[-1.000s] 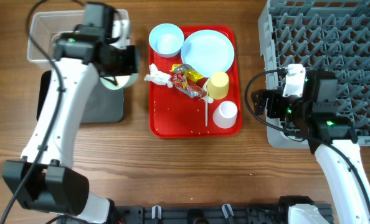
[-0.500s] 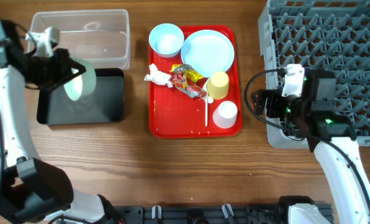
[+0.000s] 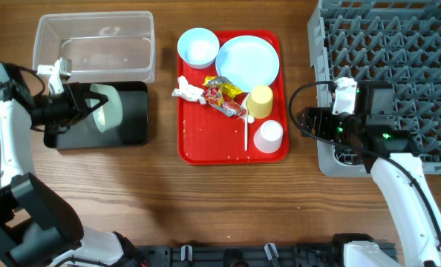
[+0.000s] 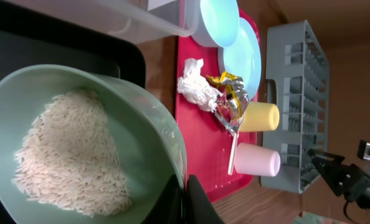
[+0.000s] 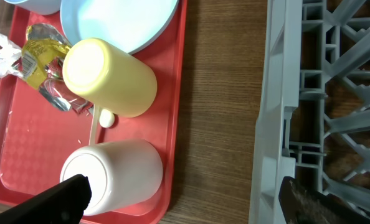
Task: Sort waste into correct bins and load items into the dishwasher rack
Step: 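Carry the green bowl left over the black tray, then tilt the green bowl to pour rice onto the black tray, then return the green bowl to the red tray with the left gripper, then grasp the white tissue on the red tray with the left gripper, then drop the tissue into the clear plastic bin, then grasp the yellow snack wrapper with the left gripper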
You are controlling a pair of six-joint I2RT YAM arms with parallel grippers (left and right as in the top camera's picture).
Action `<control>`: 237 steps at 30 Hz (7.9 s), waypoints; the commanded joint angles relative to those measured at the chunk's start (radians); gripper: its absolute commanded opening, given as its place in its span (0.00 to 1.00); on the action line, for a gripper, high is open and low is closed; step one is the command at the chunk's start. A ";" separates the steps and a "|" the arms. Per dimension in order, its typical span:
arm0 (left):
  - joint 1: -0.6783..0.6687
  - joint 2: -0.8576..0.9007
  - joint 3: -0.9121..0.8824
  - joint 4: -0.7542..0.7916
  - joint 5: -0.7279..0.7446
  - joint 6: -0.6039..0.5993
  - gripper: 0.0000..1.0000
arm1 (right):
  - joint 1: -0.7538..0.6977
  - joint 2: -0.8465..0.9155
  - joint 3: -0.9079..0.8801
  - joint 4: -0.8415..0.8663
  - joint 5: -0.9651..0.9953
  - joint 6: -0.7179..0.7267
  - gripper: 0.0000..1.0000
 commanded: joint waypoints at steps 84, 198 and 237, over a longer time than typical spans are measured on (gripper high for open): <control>-0.099 -0.116 -0.066 0.261 0.166 -0.088 0.04 | 0.000 0.011 0.014 -0.076 -0.006 0.002 1.00; -0.454 0.141 0.244 0.714 -0.911 -0.212 0.92 | 0.000 0.011 0.014 -0.080 -0.006 0.001 1.00; -0.869 0.422 0.244 0.438 -0.616 -0.163 0.06 | 0.000 0.011 0.014 -0.084 -0.006 0.005 1.00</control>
